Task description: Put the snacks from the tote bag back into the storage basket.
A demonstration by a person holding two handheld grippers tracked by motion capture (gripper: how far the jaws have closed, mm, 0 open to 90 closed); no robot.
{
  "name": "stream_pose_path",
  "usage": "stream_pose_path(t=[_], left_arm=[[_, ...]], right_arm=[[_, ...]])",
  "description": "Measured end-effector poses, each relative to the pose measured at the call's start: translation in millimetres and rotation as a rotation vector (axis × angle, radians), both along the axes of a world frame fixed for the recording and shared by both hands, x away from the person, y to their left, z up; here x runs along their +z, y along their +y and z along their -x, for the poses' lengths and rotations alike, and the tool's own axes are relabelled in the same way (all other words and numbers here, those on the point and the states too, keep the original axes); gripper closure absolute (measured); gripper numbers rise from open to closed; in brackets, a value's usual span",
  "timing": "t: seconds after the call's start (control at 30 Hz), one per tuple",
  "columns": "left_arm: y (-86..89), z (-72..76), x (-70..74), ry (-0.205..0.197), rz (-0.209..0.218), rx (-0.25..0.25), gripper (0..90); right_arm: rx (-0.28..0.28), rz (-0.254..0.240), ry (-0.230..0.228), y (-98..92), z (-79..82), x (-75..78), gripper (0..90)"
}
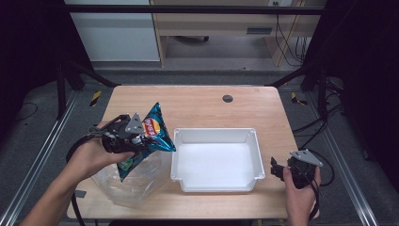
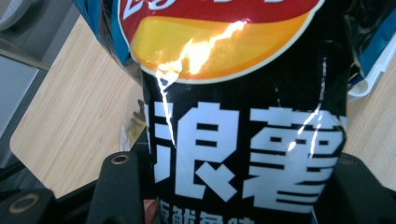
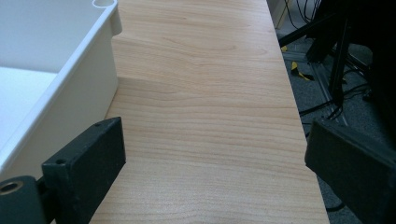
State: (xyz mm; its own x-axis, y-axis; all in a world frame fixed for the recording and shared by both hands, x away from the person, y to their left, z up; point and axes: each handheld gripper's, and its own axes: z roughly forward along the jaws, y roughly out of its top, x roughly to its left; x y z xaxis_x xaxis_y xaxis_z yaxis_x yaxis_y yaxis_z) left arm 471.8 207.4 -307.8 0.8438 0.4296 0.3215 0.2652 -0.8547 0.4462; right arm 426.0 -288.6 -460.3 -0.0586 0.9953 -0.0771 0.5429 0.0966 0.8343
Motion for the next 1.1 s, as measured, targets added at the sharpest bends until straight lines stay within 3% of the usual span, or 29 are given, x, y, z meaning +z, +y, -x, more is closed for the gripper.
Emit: stream_pose_path(t=[1.1], left_arm=[[-69.2, -5.9, 2.4, 0.0, -0.006, -0.111, 45.8]], right_arm=[[-0.007, -0.013, -0.008, -3.4, 0.4, 0.6, 5.6]])
